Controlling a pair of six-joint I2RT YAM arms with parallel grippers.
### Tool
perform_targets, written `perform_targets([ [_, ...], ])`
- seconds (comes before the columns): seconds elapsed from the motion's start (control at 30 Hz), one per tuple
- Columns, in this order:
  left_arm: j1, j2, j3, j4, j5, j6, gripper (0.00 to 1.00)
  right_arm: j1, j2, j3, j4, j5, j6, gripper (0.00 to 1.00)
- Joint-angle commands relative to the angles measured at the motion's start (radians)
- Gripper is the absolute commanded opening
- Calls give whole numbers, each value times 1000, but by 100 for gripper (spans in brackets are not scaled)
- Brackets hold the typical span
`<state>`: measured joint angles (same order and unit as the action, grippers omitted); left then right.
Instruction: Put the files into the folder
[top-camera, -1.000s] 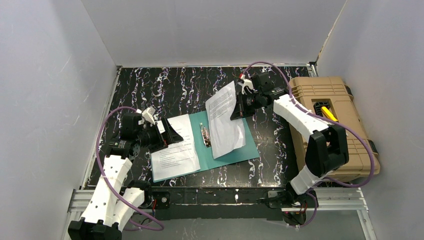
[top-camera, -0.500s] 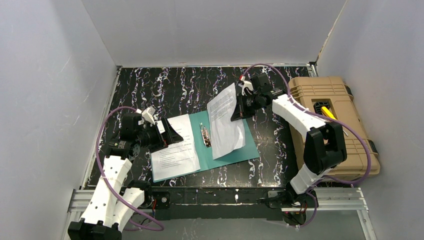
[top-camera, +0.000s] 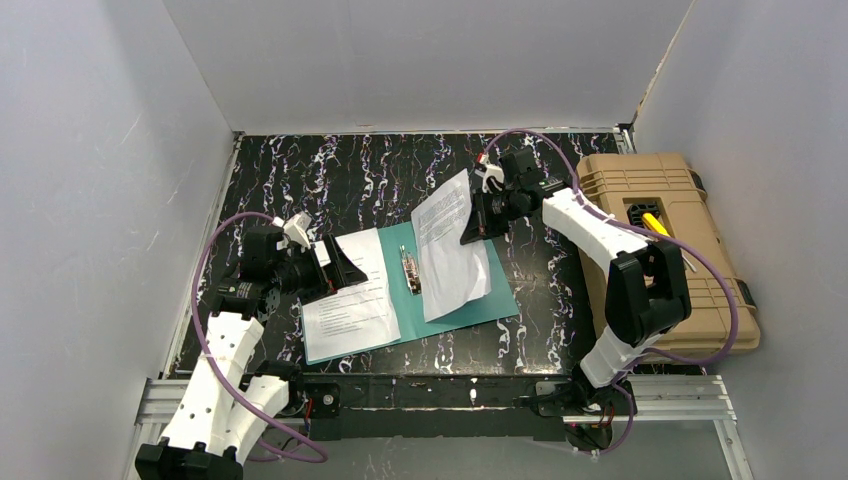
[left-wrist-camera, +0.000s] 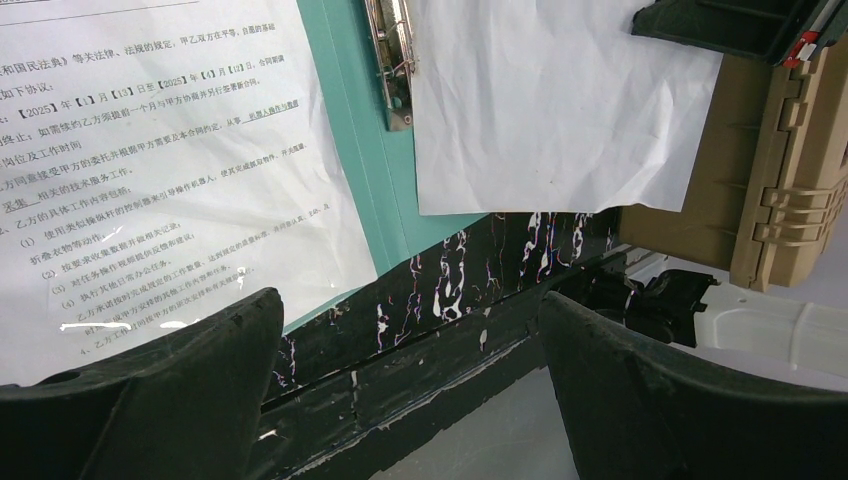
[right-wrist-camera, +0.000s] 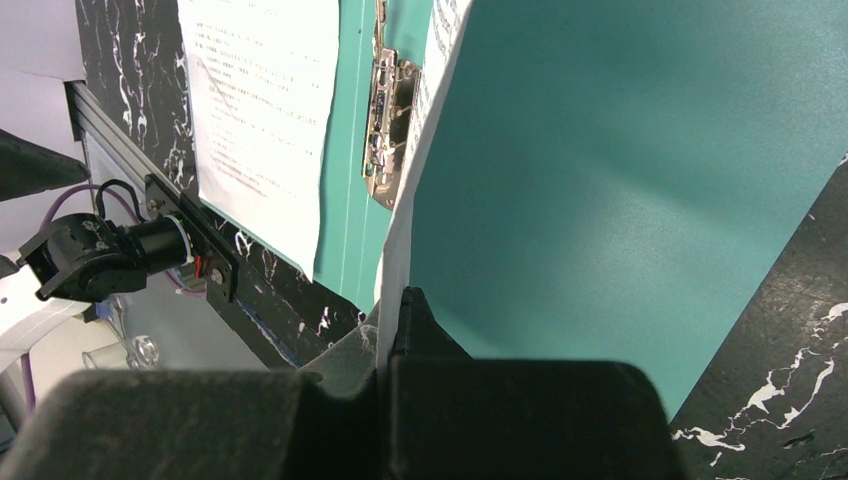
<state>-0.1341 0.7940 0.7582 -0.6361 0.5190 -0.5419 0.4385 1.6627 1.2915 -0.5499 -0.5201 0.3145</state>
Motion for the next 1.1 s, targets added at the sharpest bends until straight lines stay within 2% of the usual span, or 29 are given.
perform_targets([
  [0.0, -6, -14, -16, 0, 24, 17, 98, 0, 0, -10, 15, -28, -8, 1],
  [0.57, -12, -16, -17, 3, 32, 18, 98, 49, 51, 24, -25, -1, -62, 1],
  [1.07, -17, -16, -17, 4, 30, 19, 98, 55, 1, 19, -16, 3, -76, 1],
])
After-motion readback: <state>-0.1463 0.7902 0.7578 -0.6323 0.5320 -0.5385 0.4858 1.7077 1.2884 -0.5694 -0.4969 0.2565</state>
